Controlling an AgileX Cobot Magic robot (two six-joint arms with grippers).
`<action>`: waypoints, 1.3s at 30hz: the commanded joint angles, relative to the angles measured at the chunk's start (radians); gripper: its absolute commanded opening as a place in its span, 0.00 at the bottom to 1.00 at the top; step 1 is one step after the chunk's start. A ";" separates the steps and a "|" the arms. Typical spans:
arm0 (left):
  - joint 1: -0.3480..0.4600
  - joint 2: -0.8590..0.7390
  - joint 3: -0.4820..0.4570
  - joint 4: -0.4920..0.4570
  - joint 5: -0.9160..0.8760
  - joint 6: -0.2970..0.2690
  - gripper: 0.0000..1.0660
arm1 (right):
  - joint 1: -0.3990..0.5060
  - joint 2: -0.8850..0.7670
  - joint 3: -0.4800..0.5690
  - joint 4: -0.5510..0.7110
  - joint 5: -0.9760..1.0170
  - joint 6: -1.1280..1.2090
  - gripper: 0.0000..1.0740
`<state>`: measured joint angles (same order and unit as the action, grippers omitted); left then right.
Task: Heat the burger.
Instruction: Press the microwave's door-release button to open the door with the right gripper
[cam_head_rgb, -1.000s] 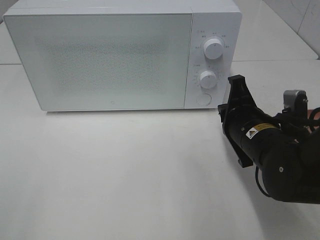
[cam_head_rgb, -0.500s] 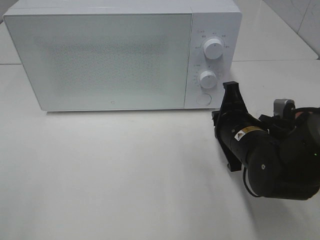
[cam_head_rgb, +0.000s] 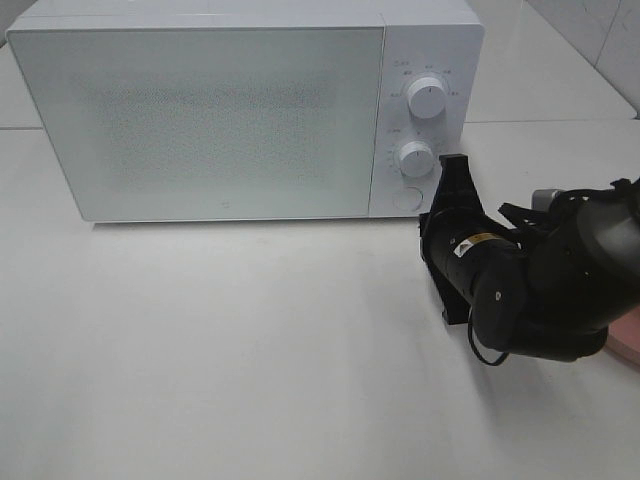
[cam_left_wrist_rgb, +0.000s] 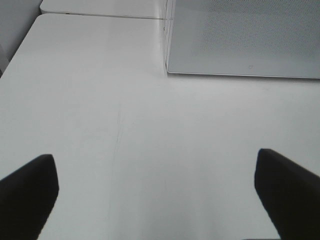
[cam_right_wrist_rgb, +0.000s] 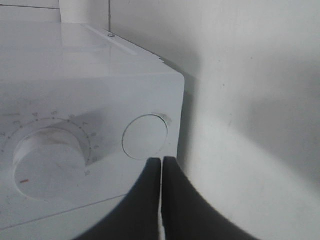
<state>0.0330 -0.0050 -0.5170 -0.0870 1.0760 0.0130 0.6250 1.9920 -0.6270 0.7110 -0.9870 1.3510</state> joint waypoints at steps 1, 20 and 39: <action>-0.006 0.000 0.000 -0.005 -0.005 0.000 0.96 | -0.029 0.023 -0.048 -0.021 0.016 -0.011 0.00; -0.006 0.000 0.000 -0.004 -0.005 0.000 0.96 | -0.038 0.141 -0.200 0.007 0.013 -0.003 0.00; -0.006 0.000 0.000 -0.004 -0.005 0.000 0.96 | -0.050 0.207 -0.283 0.069 -0.015 -0.019 0.00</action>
<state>0.0330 -0.0050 -0.5170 -0.0870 1.0760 0.0130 0.5810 2.1810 -0.8840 0.7800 -0.9720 1.3420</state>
